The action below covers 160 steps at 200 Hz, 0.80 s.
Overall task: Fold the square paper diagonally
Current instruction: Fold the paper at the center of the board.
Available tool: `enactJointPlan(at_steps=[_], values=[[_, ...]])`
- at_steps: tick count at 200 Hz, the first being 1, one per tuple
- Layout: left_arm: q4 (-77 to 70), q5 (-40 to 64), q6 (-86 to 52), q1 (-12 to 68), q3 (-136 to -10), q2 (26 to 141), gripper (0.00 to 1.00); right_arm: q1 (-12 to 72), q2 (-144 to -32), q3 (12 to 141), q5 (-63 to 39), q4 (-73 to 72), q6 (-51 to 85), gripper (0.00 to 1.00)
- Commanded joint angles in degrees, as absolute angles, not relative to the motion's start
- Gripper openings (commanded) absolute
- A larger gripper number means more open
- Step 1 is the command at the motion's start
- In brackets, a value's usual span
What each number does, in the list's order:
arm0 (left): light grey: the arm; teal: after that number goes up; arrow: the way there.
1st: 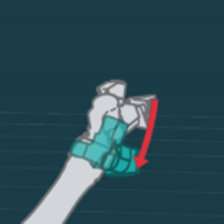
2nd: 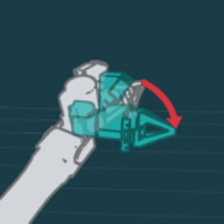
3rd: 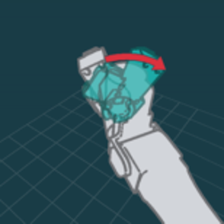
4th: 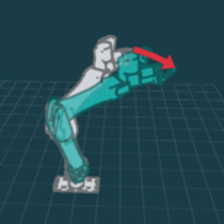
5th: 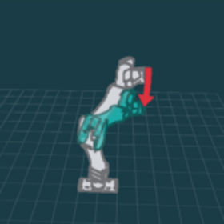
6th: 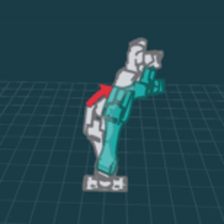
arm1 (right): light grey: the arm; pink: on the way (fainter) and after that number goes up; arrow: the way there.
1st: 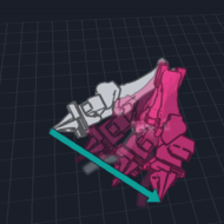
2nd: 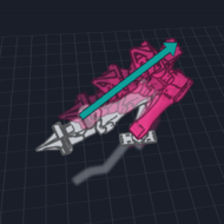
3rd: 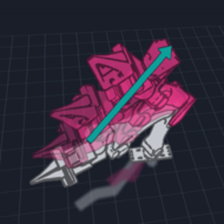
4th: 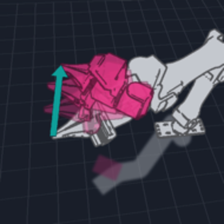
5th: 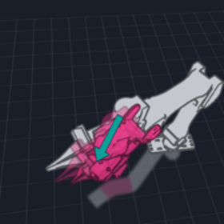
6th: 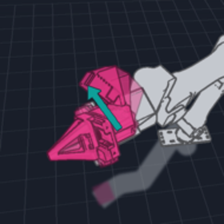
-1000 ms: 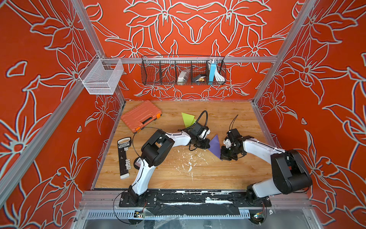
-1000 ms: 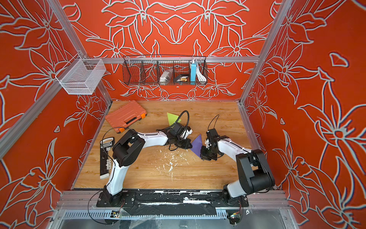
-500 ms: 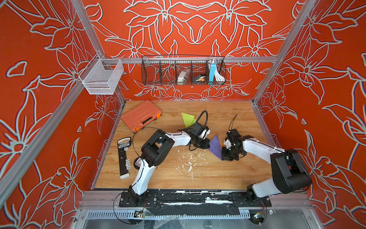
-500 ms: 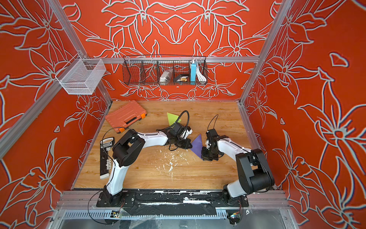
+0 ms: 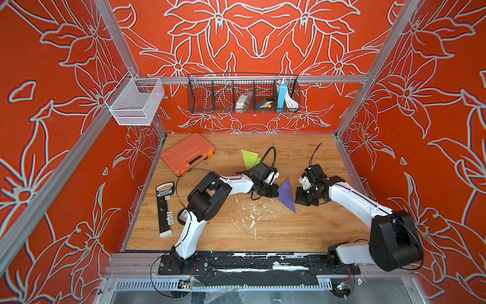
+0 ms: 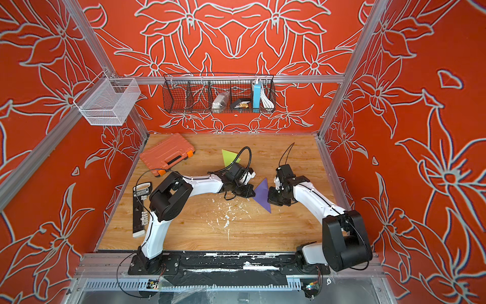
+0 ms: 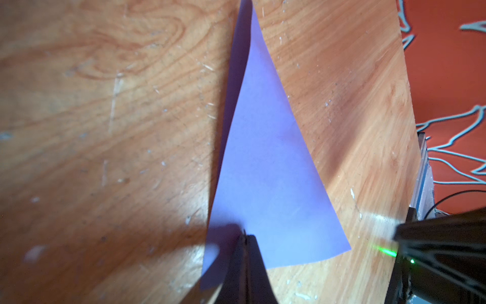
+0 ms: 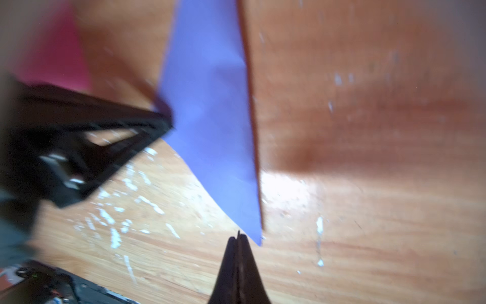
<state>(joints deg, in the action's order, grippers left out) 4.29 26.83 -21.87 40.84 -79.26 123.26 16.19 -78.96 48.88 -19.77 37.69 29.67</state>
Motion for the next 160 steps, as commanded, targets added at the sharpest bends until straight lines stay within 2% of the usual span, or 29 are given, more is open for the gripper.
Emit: enactJointPlan(at_steps=[1, 160], values=[[10.8, 23.4, -20.5, 41.0, -78.0, 126.2, 0.0, 15.6, -82.5, 51.6, -22.7, 35.7, 31.1, 0.0], [11.2, 23.4, -20.0, 41.5, -78.2, 126.1, 0.0, 11.9, -101.0, 58.9, -22.7, 25.4, 36.8, 0.0]])
